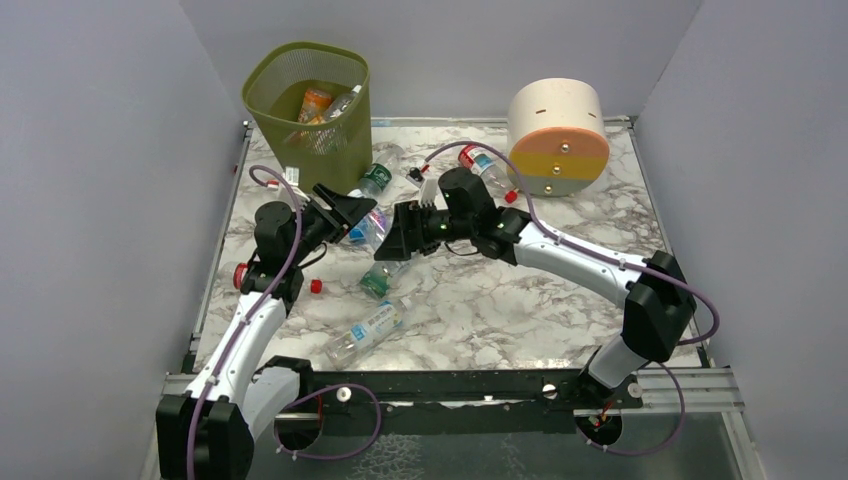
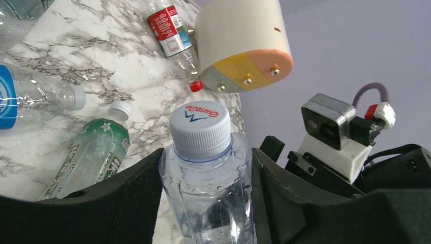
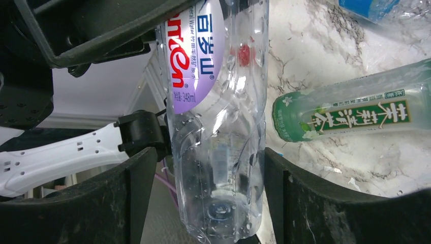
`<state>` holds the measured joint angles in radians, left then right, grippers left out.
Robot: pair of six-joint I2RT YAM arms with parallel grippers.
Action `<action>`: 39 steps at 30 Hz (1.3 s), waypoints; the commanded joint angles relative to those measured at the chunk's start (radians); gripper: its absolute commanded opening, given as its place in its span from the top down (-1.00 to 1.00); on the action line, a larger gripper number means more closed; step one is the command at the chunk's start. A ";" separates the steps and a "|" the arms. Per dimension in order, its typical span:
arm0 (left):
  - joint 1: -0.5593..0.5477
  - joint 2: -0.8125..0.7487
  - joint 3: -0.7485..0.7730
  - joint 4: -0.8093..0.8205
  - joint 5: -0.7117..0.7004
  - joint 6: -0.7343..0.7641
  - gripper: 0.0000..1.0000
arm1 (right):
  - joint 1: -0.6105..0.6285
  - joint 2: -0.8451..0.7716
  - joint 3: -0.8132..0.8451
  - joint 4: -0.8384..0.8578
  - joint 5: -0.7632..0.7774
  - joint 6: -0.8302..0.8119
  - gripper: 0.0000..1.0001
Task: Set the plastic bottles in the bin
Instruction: Pick up the plastic bottle at the center of the board.
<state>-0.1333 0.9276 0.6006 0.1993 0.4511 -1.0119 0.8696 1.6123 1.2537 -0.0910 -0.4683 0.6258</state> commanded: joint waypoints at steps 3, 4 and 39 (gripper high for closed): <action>-0.005 0.016 0.029 -0.024 -0.017 0.044 0.21 | 0.003 -0.003 0.078 -0.082 0.020 -0.036 -0.63; -0.006 0.020 0.032 -0.025 -0.019 0.046 0.21 | 0.003 -0.009 0.083 -0.097 0.028 -0.043 -0.65; 0.014 0.459 0.774 -0.065 -0.015 0.157 0.21 | 0.003 -0.248 0.154 -0.470 0.257 -0.140 -0.79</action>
<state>-0.1364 1.3251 1.2240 0.1246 0.4511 -0.8803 0.8696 1.3960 1.3891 -0.5304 -0.2321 0.5030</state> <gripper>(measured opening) 0.606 0.895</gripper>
